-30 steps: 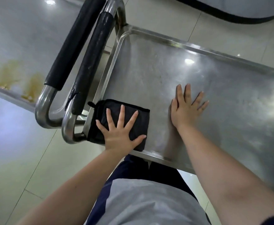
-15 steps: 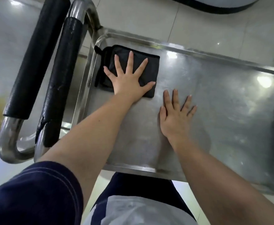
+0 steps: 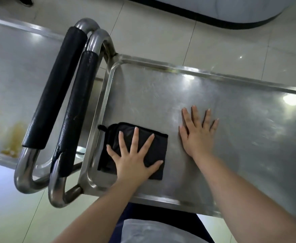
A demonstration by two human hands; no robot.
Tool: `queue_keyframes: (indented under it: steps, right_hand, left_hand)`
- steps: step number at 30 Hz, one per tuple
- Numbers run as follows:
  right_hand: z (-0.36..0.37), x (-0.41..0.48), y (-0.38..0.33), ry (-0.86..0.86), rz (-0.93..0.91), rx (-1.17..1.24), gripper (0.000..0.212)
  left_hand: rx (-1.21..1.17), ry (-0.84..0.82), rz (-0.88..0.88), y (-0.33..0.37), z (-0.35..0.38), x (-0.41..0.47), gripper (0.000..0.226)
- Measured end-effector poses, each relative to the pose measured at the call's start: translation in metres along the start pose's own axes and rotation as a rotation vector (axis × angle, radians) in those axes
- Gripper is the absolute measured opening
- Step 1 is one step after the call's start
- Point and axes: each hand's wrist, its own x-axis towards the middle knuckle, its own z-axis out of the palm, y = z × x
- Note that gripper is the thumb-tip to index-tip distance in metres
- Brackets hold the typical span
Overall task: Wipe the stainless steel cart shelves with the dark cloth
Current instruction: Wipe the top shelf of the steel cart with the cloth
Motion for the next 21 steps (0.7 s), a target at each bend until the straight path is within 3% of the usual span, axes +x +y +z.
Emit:
queue_keyframes:
  steps: [10,16,21]
  right_hand:
    - [0.009,-0.001,0.001,0.103,-0.043,0.061,0.06]
    - [0.012,0.001,0.001,0.093,-0.034,0.026,0.06]
    - [0.011,0.003,0.004,0.071,-0.008,0.023,0.06]
  left_hand:
    - [-0.014,-0.014,-0.084,-0.008,-0.064,0.195,0.093]
    - [-0.028,0.007,-0.102,0.014,-0.064,0.216,0.095]
    - [-0.041,-0.016,0.029,0.072,-0.06,0.211,0.091]
